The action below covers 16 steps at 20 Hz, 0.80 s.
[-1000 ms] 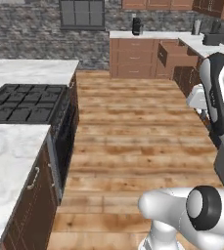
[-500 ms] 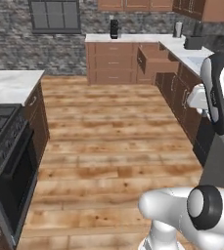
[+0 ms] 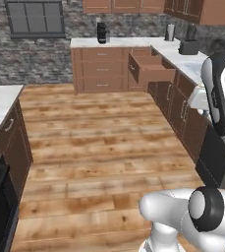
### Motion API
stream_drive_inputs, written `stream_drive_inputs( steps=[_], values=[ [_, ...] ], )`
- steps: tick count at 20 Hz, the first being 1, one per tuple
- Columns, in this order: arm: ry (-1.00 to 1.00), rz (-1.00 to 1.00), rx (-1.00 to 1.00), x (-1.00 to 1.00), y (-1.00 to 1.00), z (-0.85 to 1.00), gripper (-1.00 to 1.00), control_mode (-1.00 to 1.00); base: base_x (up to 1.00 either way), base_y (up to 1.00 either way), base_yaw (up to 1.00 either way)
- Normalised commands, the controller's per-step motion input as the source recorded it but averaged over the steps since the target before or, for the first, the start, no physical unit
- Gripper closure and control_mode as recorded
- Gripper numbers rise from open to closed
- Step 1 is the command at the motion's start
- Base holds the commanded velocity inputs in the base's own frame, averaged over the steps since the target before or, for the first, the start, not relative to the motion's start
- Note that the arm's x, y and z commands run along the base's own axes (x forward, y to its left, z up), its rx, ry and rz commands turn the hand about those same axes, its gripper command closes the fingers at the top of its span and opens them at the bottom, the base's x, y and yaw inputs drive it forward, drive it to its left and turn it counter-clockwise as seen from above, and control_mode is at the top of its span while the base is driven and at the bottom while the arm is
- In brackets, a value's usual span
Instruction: Pick up the metallic utensils from the counter and place them in the open drawer. Make sure not to pick up any wooden utensils.
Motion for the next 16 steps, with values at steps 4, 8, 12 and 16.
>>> stream_drive_inputs(
  steps=[4,8,12,16],
  values=[
    [0.0,0.0,0.0,0.0,0.0,0.0,1.0,1.0,1.0,-0.03,-0.12],
    [0.0,0.0,0.0,0.0,0.0,0.0,1.0,1.0,1.0,-0.06,-0.12],
    [0.0,0.0,0.0,0.0,0.0,0.0,1.0,1.0,1.0,-0.17,-0.13],
    [0.0,0.0,0.0,0.0,0.0,0.0,1.0,1.0,1.0,-0.21,-0.14]
  ],
)
